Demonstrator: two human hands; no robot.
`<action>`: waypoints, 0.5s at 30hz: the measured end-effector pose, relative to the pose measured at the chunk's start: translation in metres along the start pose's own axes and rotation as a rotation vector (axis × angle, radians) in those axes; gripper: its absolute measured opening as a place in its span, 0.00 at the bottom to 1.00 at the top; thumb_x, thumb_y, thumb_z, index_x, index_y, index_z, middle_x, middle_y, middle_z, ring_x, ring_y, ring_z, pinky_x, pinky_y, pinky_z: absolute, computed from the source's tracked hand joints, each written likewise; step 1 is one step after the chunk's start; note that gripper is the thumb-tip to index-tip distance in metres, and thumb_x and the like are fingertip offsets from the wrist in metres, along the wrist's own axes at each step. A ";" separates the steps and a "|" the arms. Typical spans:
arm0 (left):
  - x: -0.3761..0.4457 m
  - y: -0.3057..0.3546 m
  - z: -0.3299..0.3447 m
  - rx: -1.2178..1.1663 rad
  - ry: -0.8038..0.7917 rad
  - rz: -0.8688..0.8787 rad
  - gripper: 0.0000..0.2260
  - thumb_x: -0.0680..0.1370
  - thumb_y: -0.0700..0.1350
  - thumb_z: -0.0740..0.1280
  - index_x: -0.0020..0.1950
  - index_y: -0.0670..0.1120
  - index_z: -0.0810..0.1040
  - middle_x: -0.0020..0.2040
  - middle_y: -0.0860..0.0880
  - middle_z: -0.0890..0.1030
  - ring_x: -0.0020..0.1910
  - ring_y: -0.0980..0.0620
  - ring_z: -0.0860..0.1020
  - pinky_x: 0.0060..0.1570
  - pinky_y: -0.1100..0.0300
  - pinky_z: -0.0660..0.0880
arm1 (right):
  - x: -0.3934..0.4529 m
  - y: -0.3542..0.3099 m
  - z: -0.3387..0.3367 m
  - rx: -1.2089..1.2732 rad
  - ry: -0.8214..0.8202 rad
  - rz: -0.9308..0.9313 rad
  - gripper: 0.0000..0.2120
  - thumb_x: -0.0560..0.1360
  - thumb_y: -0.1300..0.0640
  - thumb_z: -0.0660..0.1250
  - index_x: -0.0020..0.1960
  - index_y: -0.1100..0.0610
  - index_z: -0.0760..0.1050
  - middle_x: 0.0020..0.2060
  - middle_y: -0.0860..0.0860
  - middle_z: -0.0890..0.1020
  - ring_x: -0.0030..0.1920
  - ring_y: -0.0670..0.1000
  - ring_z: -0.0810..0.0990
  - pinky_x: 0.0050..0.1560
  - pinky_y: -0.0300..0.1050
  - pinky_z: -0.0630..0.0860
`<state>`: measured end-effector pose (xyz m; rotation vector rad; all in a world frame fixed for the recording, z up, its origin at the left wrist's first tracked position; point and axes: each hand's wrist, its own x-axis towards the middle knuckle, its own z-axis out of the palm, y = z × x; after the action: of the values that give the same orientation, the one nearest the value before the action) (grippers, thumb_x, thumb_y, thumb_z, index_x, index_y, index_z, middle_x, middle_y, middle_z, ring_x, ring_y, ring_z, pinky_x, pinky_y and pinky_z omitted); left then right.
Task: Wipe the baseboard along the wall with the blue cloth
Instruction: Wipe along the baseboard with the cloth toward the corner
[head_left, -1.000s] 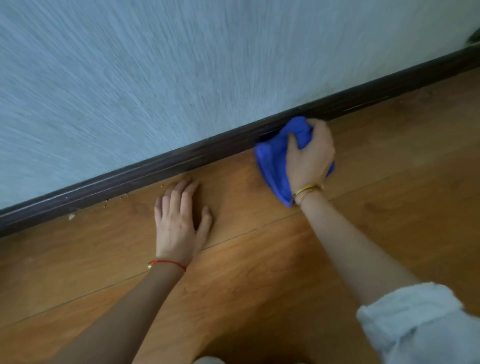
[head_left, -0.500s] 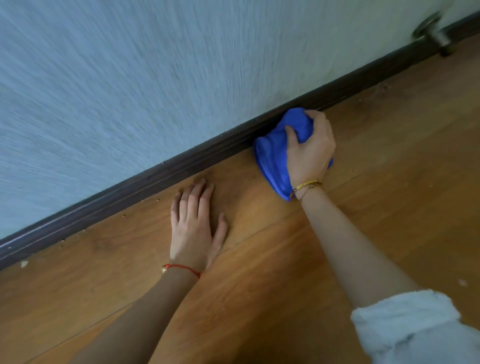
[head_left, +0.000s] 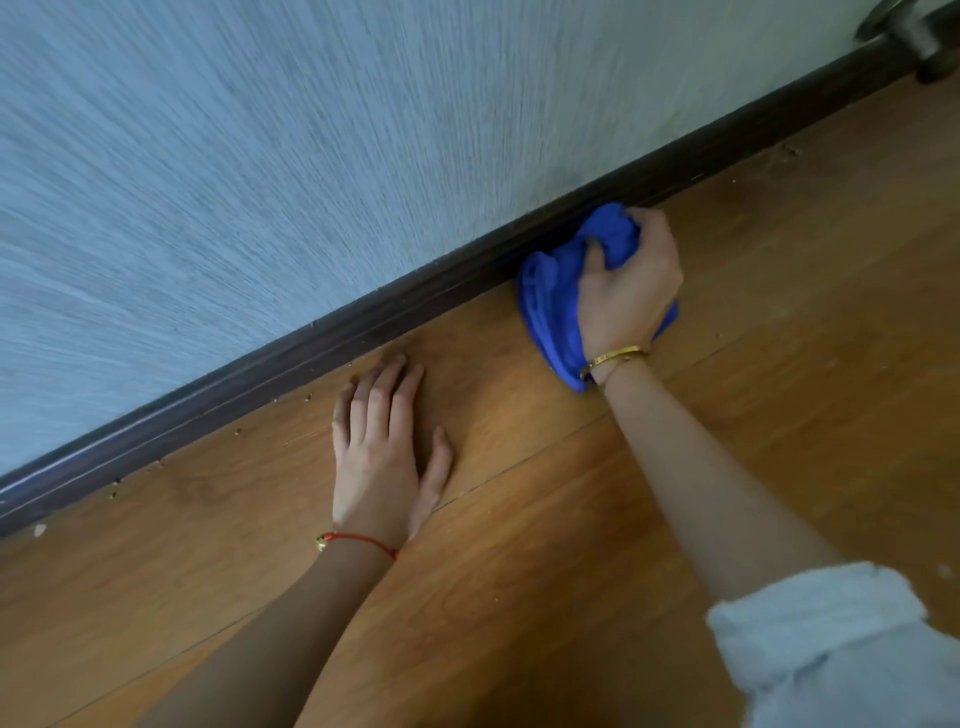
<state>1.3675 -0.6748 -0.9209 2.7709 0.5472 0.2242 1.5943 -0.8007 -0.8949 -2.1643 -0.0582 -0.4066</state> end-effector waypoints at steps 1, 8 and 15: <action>0.000 0.000 0.000 -0.002 0.001 0.002 0.28 0.80 0.53 0.62 0.77 0.42 0.68 0.76 0.43 0.69 0.76 0.44 0.66 0.80 0.43 0.55 | -0.012 -0.005 0.003 -0.008 -0.042 -0.048 0.12 0.71 0.63 0.71 0.55 0.61 0.77 0.48 0.54 0.81 0.51 0.54 0.79 0.55 0.46 0.76; 0.000 0.000 0.000 -0.009 0.007 0.010 0.28 0.80 0.54 0.62 0.77 0.42 0.68 0.77 0.43 0.69 0.77 0.45 0.65 0.80 0.45 0.53 | 0.000 0.010 -0.009 -0.046 -0.158 -0.212 0.10 0.72 0.63 0.70 0.52 0.60 0.78 0.45 0.55 0.81 0.48 0.55 0.79 0.52 0.53 0.77; 0.001 0.000 0.001 -0.028 0.009 0.010 0.28 0.80 0.53 0.62 0.77 0.42 0.68 0.77 0.43 0.69 0.77 0.45 0.64 0.79 0.43 0.55 | -0.025 -0.005 0.002 -0.010 -0.090 -0.151 0.13 0.70 0.65 0.73 0.54 0.63 0.78 0.47 0.56 0.81 0.50 0.55 0.78 0.56 0.43 0.72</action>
<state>1.3686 -0.6746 -0.9214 2.7478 0.5287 0.2452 1.5707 -0.7932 -0.8995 -2.1943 -0.2713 -0.3958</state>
